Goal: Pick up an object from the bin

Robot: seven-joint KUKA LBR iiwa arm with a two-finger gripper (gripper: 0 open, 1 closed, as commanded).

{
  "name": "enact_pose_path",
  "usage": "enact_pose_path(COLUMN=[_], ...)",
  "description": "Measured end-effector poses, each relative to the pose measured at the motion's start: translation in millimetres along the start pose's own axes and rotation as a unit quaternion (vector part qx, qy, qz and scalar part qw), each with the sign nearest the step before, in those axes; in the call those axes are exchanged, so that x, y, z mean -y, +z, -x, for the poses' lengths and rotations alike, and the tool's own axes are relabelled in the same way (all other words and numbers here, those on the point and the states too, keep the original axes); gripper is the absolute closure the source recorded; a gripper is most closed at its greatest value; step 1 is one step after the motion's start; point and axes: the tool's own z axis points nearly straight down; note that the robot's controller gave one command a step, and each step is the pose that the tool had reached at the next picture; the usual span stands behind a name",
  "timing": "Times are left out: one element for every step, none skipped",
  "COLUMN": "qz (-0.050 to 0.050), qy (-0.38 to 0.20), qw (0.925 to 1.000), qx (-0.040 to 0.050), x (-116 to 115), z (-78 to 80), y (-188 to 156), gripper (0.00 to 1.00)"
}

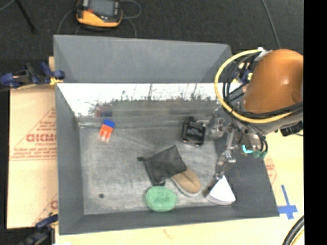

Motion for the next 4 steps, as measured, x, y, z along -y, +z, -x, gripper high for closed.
enact_pose_path(qz=[-0.001, -0.001, 0.000, 0.000], qy=[-0.001, -0.018, -0.072, -0.072], qw=[1.0000, 0.9998, 0.9974, 0.9974], qx=[0.0036, 0.0079, 0.0021, 0.0021], x=[-0.1, -13.9, -15.1, -15.1], z=[1.5, 16.2, 29.7, 29.7], y=[-3.3, 41.9, 147.6, 147.6], gripper=[0.00, 0.00, 1.00, 1.00])
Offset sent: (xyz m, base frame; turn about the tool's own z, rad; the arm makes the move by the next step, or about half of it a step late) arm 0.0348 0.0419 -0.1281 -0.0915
